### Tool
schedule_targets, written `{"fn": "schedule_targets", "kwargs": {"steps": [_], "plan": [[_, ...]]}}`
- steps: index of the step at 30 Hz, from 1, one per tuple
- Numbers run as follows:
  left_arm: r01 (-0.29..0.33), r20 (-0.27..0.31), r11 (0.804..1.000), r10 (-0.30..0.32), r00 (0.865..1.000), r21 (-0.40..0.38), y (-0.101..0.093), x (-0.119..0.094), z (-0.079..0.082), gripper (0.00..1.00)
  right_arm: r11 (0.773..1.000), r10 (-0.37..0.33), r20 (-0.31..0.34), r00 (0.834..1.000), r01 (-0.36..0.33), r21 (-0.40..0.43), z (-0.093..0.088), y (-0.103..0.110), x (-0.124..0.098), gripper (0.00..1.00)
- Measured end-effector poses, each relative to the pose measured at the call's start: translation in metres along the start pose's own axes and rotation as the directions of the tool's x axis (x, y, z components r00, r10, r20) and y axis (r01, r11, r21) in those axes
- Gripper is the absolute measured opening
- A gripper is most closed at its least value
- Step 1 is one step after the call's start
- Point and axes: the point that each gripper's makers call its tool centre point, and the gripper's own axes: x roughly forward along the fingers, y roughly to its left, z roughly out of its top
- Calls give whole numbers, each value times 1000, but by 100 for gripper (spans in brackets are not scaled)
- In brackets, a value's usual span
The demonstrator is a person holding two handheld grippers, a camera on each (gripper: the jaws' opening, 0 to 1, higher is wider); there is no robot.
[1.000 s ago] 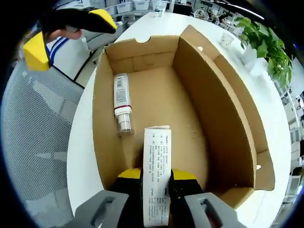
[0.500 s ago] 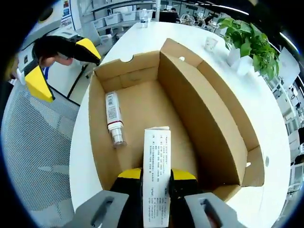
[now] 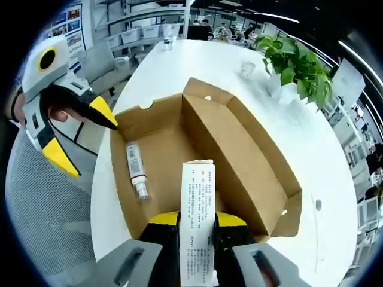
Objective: Operate the shoe box by opening the lid, removing the specified soft item, and placing it in the target area until the item is outside and the box remains undamaged.
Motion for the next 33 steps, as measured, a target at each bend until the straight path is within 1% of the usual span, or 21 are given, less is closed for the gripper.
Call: {"fn": "schedule_targets", "kwargs": {"steps": [3,6,10,19,21,28,33], "plan": [[2,0,1000,-2,1000,2,0,0,0,43,1000,-18,1,1000,18,-15,1,-2,-9,17],[1,-1,1000,-1,1000,0,1,-1,-1,43,999,-31,10,999,31,-12,1,-5,-19,17],[2,-3,1000,-2,1000,-5,1,-2,-2,42,999,-50,9,999,50,-12,-6,-9,-30,17],[9,-12,1000,-9,1000,16,-3,1,-4,43,995,-92,-3,996,92,29,-38,-21,-56,17],[8,-14,1000,-8,1000,15,-2,2,-4,43,994,-100,-5,995,100,37,-44,-22,-60,17],[7,-28,1000,-7,1000,19,-1,5,-7,43,991,-111,-21,994,113,67,-71,-23,-72,17],[5,-36,1000,-4,999,31,-1,3,-8,43,988,-123,-36,992,126,84,-94,-25,-81,17]]}}
